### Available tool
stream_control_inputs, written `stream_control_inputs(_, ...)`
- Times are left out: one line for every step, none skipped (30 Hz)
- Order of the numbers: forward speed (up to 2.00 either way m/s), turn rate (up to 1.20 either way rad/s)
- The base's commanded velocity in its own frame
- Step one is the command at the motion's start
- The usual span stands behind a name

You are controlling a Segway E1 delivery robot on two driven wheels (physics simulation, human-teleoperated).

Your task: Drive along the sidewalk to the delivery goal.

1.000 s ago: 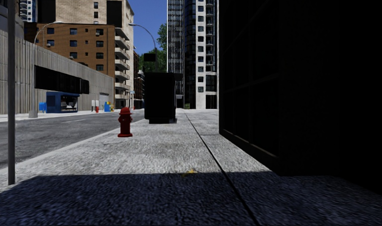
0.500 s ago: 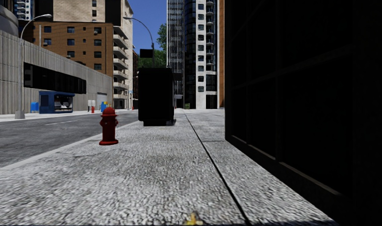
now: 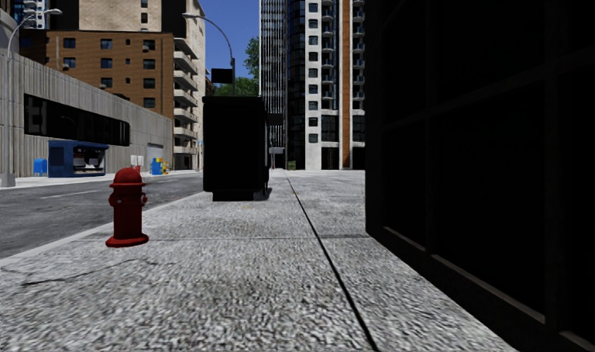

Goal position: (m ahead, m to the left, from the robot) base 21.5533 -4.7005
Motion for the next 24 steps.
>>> stream_control_inputs(2.00, 0.00)
stream_control_inputs(2.00, 0.00)
stream_control_inputs(2.00, 0.00)
stream_control_inputs(2.00, 0.00)
stream_control_inputs(2.00, 0.00)
stream_control_inputs(2.00, 0.00)
stream_control_inputs(2.00, 0.00)
stream_control_inputs(2.00, 0.00)
stream_control_inputs(2.00, 0.00)
stream_control_inputs(2.00, 0.00)
stream_control_inputs(2.00, 0.00)
stream_control_inputs(2.00, 0.00)
stream_control_inputs(2.00, 0.00)
stream_control_inputs(2.00, 0.00)
stream_control_inputs(2.00, 0.00)
stream_control_inputs(2.00, 0.00)
stream_control_inputs(2.00, 0.00)
stream_control_inputs(2.00, 0.00)
stream_control_inputs(2.00, 0.00)
stream_control_inputs(2.00, 0.00)
stream_control_inputs(2.00, 0.00)
stream_control_inputs(2.00, 0.00)
stream_control_inputs(2.00, 0.00)
stream_control_inputs(2.00, 0.00)
